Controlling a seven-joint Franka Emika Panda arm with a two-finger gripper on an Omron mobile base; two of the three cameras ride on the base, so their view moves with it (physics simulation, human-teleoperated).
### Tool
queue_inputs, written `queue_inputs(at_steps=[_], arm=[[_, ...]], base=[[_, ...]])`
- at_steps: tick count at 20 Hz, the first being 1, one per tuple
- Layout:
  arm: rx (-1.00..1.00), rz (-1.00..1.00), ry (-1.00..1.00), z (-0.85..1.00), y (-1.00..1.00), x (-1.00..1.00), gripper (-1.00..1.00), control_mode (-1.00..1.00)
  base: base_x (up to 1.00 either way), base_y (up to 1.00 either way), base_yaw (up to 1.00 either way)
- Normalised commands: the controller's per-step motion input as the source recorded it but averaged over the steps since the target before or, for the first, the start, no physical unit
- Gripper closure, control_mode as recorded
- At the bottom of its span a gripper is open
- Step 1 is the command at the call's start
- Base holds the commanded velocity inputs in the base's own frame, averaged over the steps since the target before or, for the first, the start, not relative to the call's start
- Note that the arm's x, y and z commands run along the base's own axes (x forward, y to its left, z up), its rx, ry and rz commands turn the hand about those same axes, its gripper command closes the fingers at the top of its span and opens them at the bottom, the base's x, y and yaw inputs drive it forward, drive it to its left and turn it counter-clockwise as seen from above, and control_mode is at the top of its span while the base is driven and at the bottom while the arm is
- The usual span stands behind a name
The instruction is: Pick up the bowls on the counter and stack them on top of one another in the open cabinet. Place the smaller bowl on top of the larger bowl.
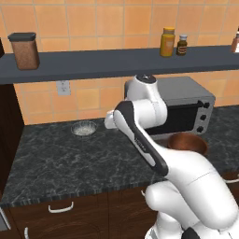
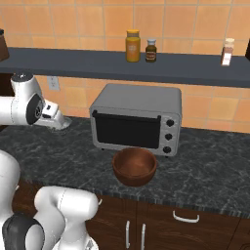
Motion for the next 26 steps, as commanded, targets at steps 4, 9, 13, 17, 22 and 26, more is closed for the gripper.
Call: queue_inputs(at_steps=[4,9,13,17,22,26], arm=[[-0.02,-0.05,0.0,-0.22,0.16,0.55,-1.0,-1.0],[0.0,0.0,0.0,-0.4,0.08,0.49,-1.0,-1.0],[0.01,0.0,0.0,-0.45,0.17,0.44,-1.0,-1.0],[0.0,-0.03,0.03,-0.23,0.29,0.62,-1.0,-1.0],[0.0,-0.05,0.04,-0.06,0.29,0.62,-1.0,-1.0],[0.0,-0.1,0.07,-0.23,0.17,0.52,-1.0,-1.0]], base=[[0.0,0.0,0.0],[0.0,0.0,0.0],[0.0,0.0,0.0],[0.0,0.0,0.0],[0.0,0.0,0.0],[0.0,0.0,0.0]])
